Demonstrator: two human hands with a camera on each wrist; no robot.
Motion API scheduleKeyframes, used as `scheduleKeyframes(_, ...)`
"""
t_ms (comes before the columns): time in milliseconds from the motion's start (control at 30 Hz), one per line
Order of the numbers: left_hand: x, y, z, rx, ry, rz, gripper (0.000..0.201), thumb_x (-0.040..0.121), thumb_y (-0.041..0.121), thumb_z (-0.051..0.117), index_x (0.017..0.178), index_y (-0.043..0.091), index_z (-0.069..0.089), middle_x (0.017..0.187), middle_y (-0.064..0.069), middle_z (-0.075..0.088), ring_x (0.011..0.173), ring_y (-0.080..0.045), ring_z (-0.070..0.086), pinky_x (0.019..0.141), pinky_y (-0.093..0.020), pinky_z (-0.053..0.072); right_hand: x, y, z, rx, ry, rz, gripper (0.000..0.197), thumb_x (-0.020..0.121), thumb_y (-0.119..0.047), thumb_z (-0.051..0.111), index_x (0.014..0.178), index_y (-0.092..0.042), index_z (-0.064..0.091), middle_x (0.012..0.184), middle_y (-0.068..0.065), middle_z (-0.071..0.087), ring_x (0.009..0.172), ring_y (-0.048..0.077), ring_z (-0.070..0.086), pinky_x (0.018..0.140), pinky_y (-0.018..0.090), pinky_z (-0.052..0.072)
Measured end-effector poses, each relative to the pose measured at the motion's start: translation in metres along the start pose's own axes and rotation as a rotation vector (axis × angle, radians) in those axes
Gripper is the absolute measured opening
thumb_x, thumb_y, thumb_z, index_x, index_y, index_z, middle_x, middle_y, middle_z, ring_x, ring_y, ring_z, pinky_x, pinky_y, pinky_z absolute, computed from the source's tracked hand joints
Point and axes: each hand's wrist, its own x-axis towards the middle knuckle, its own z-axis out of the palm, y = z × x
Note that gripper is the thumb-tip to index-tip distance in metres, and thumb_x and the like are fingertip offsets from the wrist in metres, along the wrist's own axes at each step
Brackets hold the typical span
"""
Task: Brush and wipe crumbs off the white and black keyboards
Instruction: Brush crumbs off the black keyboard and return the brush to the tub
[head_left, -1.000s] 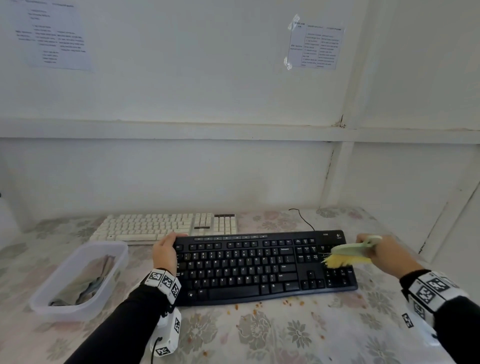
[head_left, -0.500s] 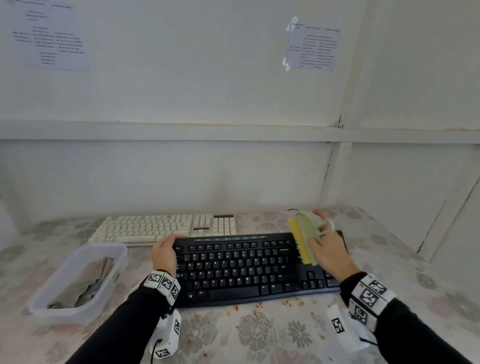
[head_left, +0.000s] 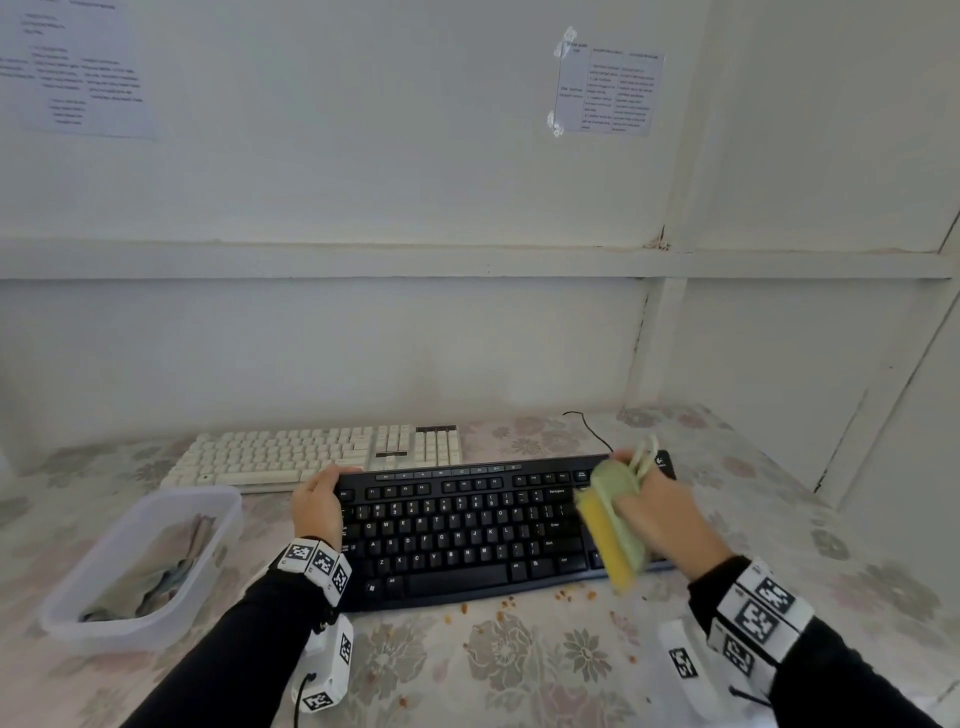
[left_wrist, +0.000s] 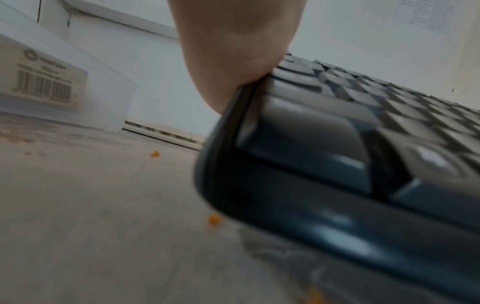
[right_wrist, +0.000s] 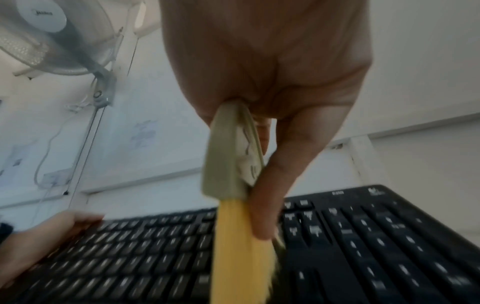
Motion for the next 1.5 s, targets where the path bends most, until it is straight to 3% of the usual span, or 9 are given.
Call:
scheduleKeyframes(100,-0.002,0.001,0.0,-0.001,-0.007,0.012,0.036,0.096,0.014,0.041,0.072,0.01,0.068,0.069,-0.01,0.061,0.066,-0.023,0.056,0.064,-0.03,0.047,0.011,-0.015,-0.002,0.085,0.206,-0.123,0.019,0.094,-0.013,0.042,0.11,-0.021,0.045,0.07,0.004,0.058,0.055,0.017,0.051,0.047,0.024,0.044)
scheduleKeyframes(167,-0.003,0.002,0.0,0.004,-0.003,0.026,0.036,0.097,0.013,0.041,0.072,0.011,0.067,0.069,-0.009,0.06,0.066,-0.02,0.055,0.062,-0.029,0.046,0.012,-0.02,0.005,0.142,0.252,-0.194,0.023,0.094,-0.009,0.042,0.112,-0.022,0.041,0.067,0.001,0.051,0.048,0.018,0.046,0.037,0.016,0.039)
scheduleKeyframes(300,-0.001,0.0,0.0,0.025,-0.002,0.03,0.036,0.096,0.013,0.041,0.071,0.012,0.067,0.07,-0.009,0.061,0.067,-0.021,0.055,0.063,-0.029,0.045,0.003,-0.011,0.016,0.002,0.183,-0.19,0.038,0.086,0.006,0.045,0.114,-0.019,0.041,0.063,-0.003,0.043,0.039,0.004,0.039,0.036,0.009,0.034)
scheduleKeyframes(433,-0.001,-0.001,0.0,0.033,-0.001,0.024,0.034,0.094,0.014,0.043,0.072,0.011,0.068,0.072,-0.01,0.062,0.069,-0.023,0.056,0.069,-0.033,0.046,-0.016,0.004,0.018,-0.138,0.029,-0.146,0.037,0.083,0.003,0.048,0.096,-0.031,0.039,0.054,-0.005,0.041,0.033,0.007,0.042,0.036,0.013,0.034)
scheduleKeyframes(600,-0.002,-0.001,0.001,0.019,0.001,0.046,0.035,0.096,0.012,0.042,0.071,0.011,0.067,0.072,-0.008,0.061,0.068,-0.02,0.055,0.066,-0.03,0.046,-0.028,0.011,0.01,-0.263,-0.104,-0.094,0.031,0.079,0.001,0.049,0.072,-0.029,0.041,0.06,-0.006,0.043,0.048,0.006,0.036,0.041,0.012,0.035)
scheduleKeyframes(833,0.005,-0.006,-0.003,0.022,0.003,0.013,0.036,0.095,0.016,0.043,0.07,0.013,0.07,0.069,-0.01,0.061,0.068,-0.027,0.054,0.07,-0.039,0.046,-0.003,0.004,0.004,0.034,0.354,-0.272,0.028,0.082,0.003,0.053,0.086,-0.023,0.044,0.059,-0.002,0.042,0.048,0.008,0.036,0.044,0.01,0.035)
scheduleKeyframes(1067,0.003,-0.004,0.0,0.011,0.014,0.013,0.036,0.097,0.016,0.042,0.072,0.012,0.068,0.072,-0.01,0.062,0.07,-0.024,0.056,0.074,-0.035,0.047,-0.005,0.025,0.014,-0.117,0.112,-0.308,0.046,0.083,0.005,0.049,0.076,-0.038,0.036,0.05,-0.008,0.038,0.044,0.005,0.047,0.042,0.012,0.033)
scheduleKeyframes(1267,0.006,-0.007,-0.001,0.03,0.014,0.001,0.036,0.096,0.017,0.042,0.072,0.012,0.069,0.072,-0.01,0.062,0.069,-0.024,0.057,0.079,-0.039,0.046,-0.013,0.032,0.002,-0.245,-0.03,-0.161,0.043,0.077,0.006,0.046,0.068,-0.035,0.035,0.058,-0.005,0.04,0.046,0.007,0.033,0.041,0.014,0.034)
scheduleKeyframes(1500,0.002,-0.003,0.001,0.025,0.019,0.029,0.037,0.097,0.015,0.041,0.071,0.012,0.067,0.066,-0.004,0.062,0.065,-0.019,0.055,0.068,-0.03,0.046,0.004,0.015,-0.007,0.048,0.345,-0.346,0.027,0.086,0.001,0.054,0.093,-0.024,0.045,0.06,-0.003,0.048,0.045,0.006,0.046,0.042,0.009,0.036)
